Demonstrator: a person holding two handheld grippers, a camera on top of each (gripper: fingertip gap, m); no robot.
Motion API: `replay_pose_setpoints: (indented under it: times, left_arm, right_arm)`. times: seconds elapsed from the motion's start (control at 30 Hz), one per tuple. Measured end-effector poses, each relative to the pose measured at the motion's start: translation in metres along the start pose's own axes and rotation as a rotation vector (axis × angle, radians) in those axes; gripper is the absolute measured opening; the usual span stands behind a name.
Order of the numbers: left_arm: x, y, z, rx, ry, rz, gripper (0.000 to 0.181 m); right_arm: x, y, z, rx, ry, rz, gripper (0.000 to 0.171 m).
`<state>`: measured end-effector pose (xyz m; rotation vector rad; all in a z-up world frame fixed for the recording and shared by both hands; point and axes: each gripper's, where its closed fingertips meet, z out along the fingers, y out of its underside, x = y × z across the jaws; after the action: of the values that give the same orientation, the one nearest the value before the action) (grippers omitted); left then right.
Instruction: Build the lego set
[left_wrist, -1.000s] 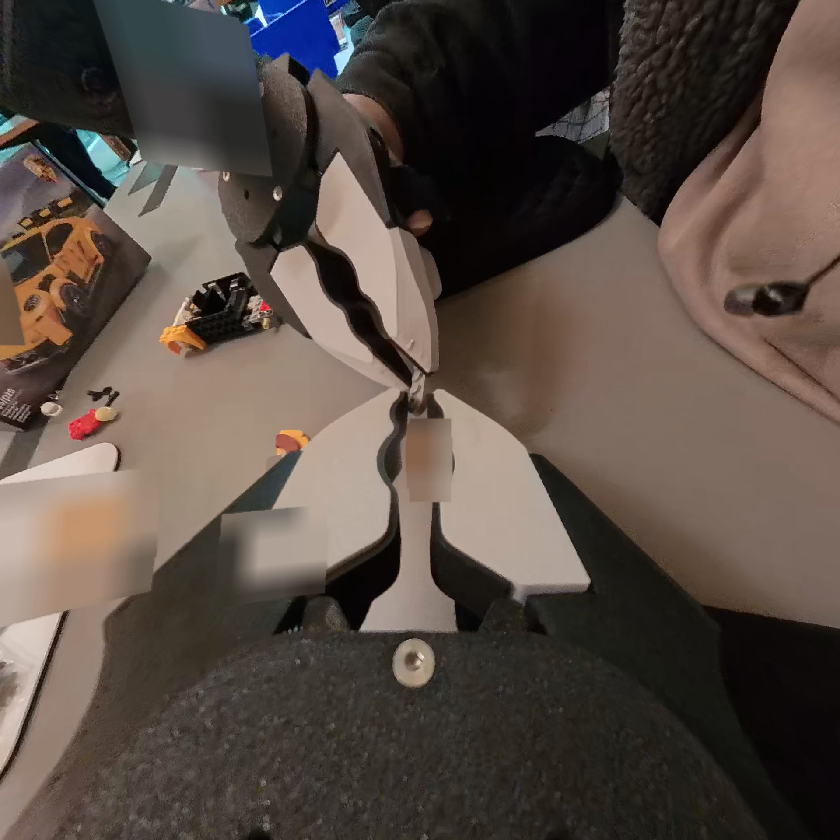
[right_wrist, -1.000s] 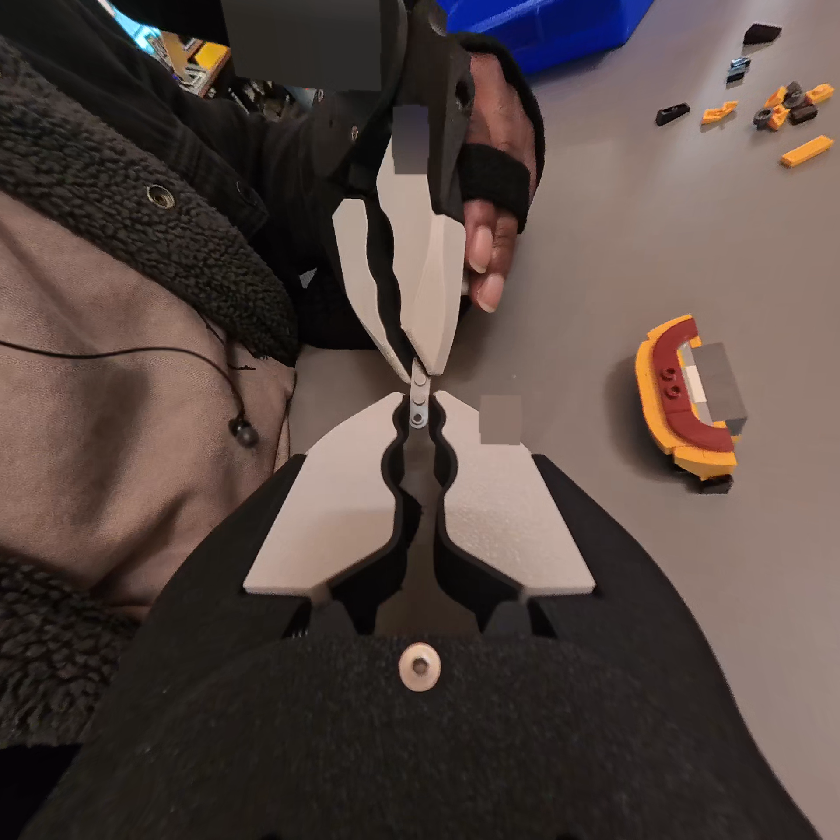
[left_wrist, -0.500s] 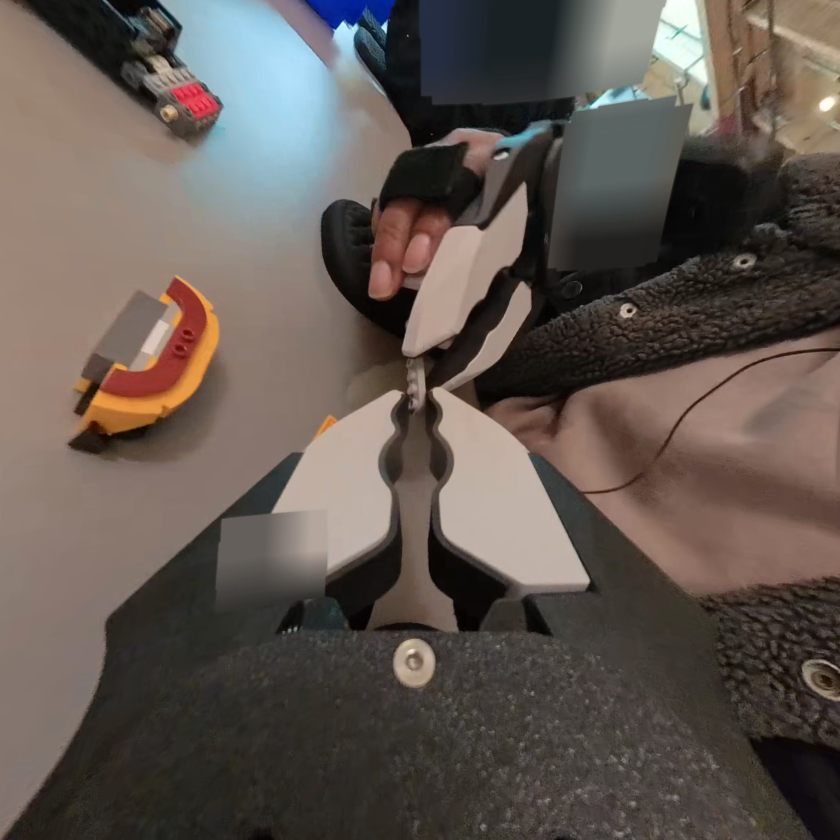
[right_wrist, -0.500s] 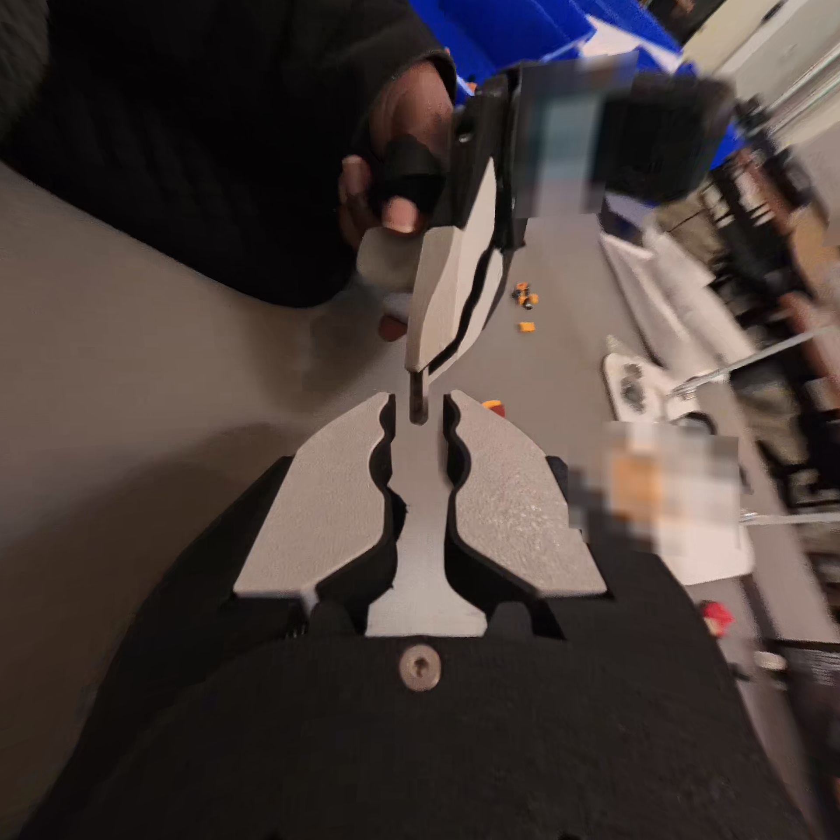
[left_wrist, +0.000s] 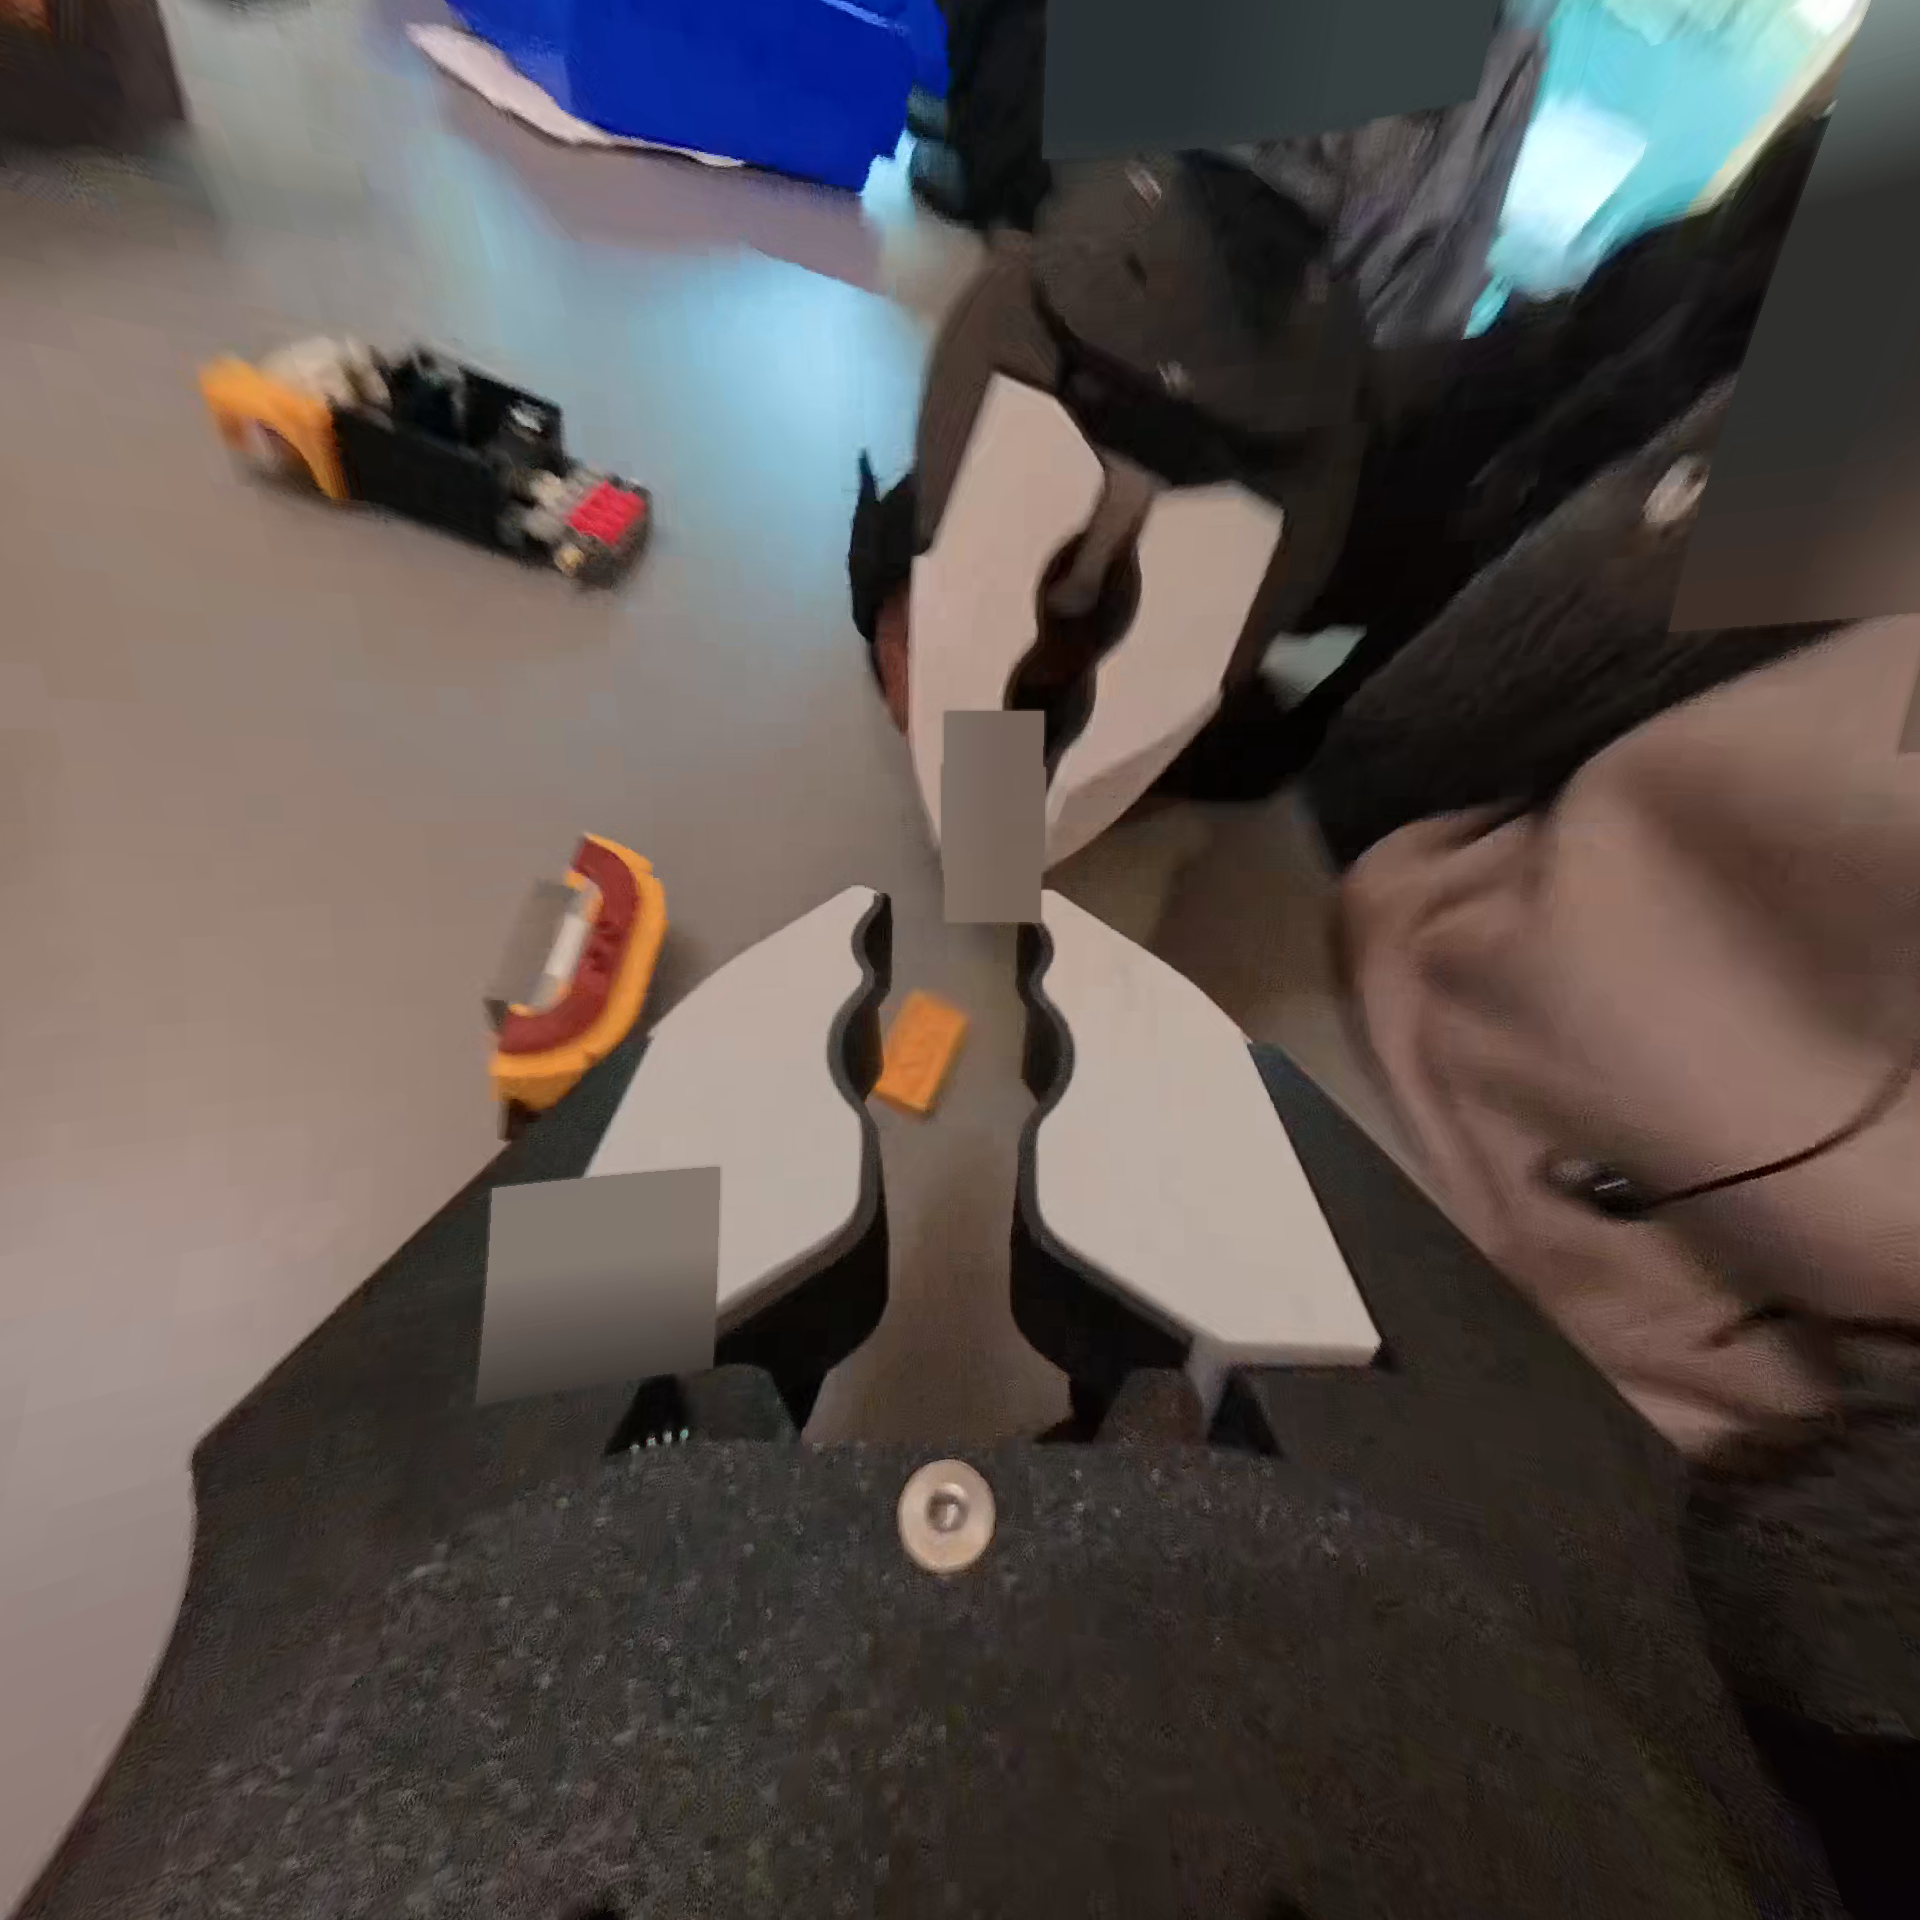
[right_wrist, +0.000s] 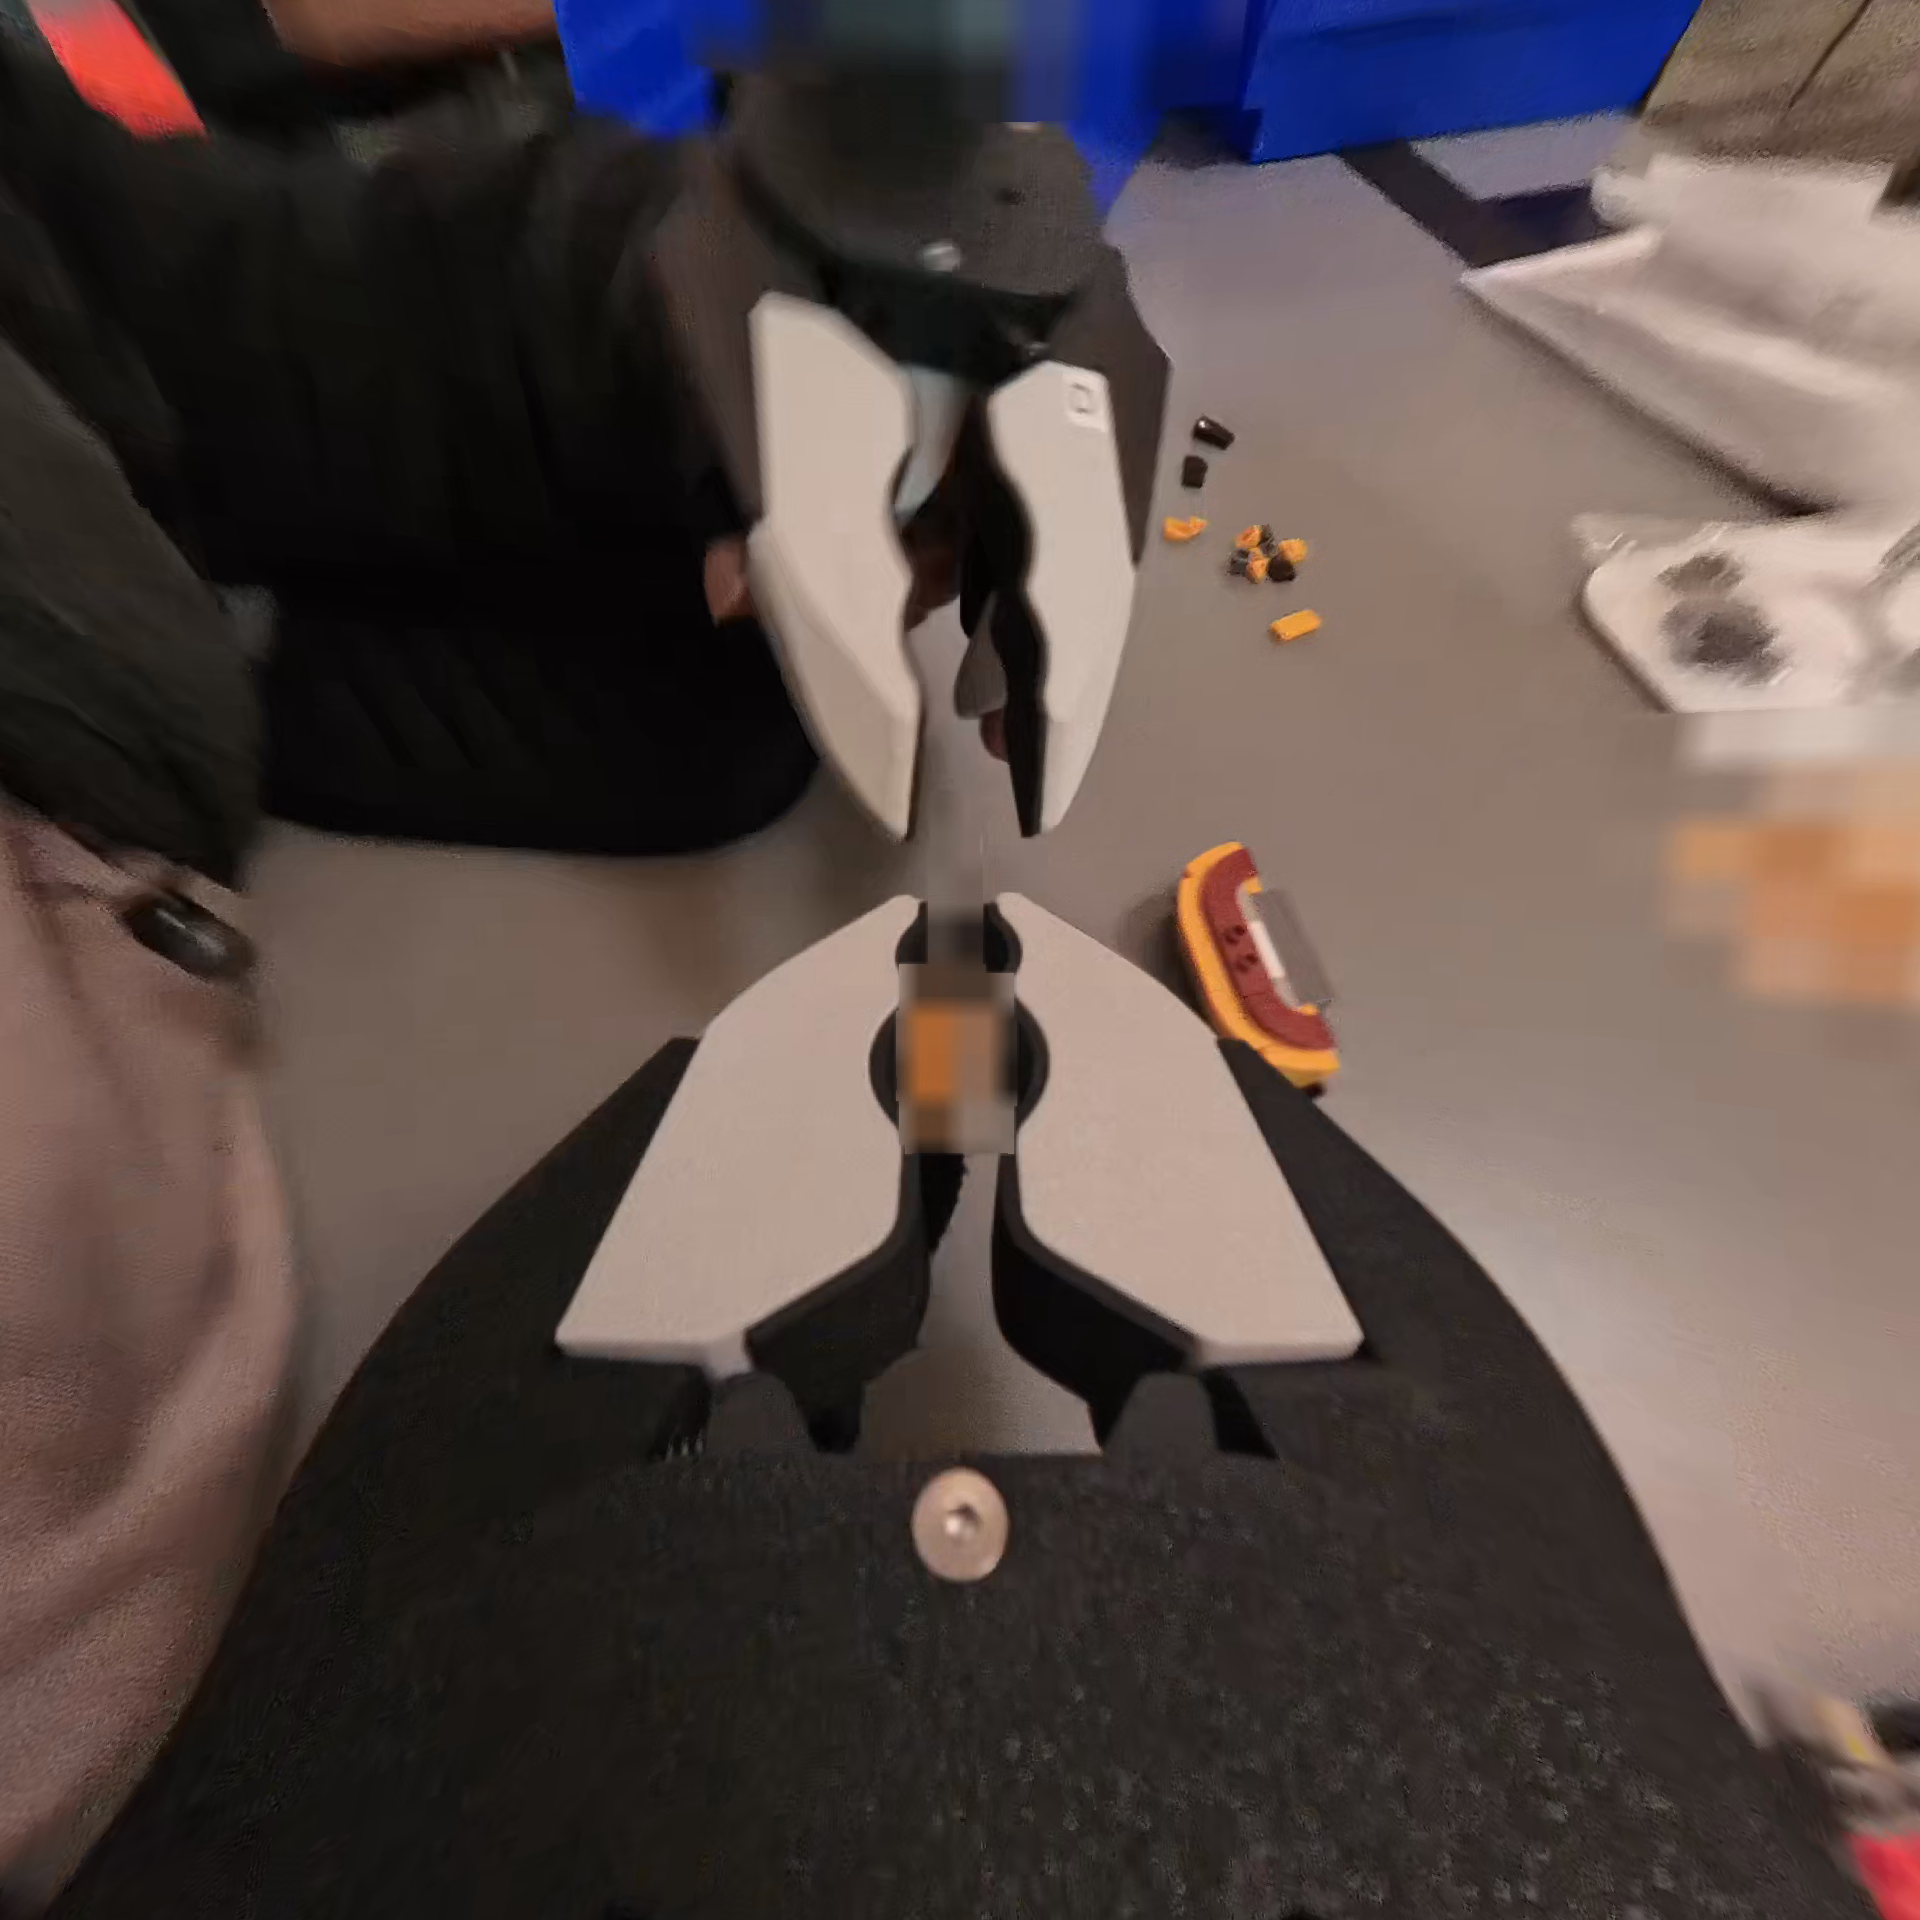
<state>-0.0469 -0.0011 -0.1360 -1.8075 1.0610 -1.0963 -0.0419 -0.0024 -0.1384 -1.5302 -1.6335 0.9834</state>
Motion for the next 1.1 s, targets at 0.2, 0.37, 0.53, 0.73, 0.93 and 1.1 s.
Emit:
replay_pose_setpoints:
  times: [0.2, 0.37, 0.53, 0.73, 0.93, 1.1]
  left_arm:
    - [0.005, 0.0, 0.01, -0.044, -0.144, 0.362, 0.015]
    - [0.005, 0.006, 0.013, -0.084, -0.166, 0.442, 0.009]
    - [0.004, 0.015, 0.014, -0.114, -0.133, 0.411, 0.008]
    - [0.002, 0.034, 0.018, -0.179, -0.069, 0.339, 0.008]
    - [-0.001, 0.041, 0.02, -0.211, -0.071, 0.329, 0.008]
    - [-0.011, 0.051, 0.02, -0.273, -0.122, 0.35, 0.013]
  right_arm:
    - [-0.004, 0.003, -0.001, 0.0, -0.117, 0.202, 0.008]
    - [-0.008, 0.01, 0.003, -0.018, -0.151, 0.228, 0.008]
    - [-0.004, 0.018, 0.005, -0.059, -0.089, 0.092, 0.013]
    - [-0.007, 0.037, 0.011, -0.169, 0.008, -0.143, 0.012]
    - [-0.007, 0.043, 0.015, -0.208, 0.005, -0.125, 0.008]
    - [-0.001, 0.055, 0.019, -0.303, 0.05, 0.041, 0.008]
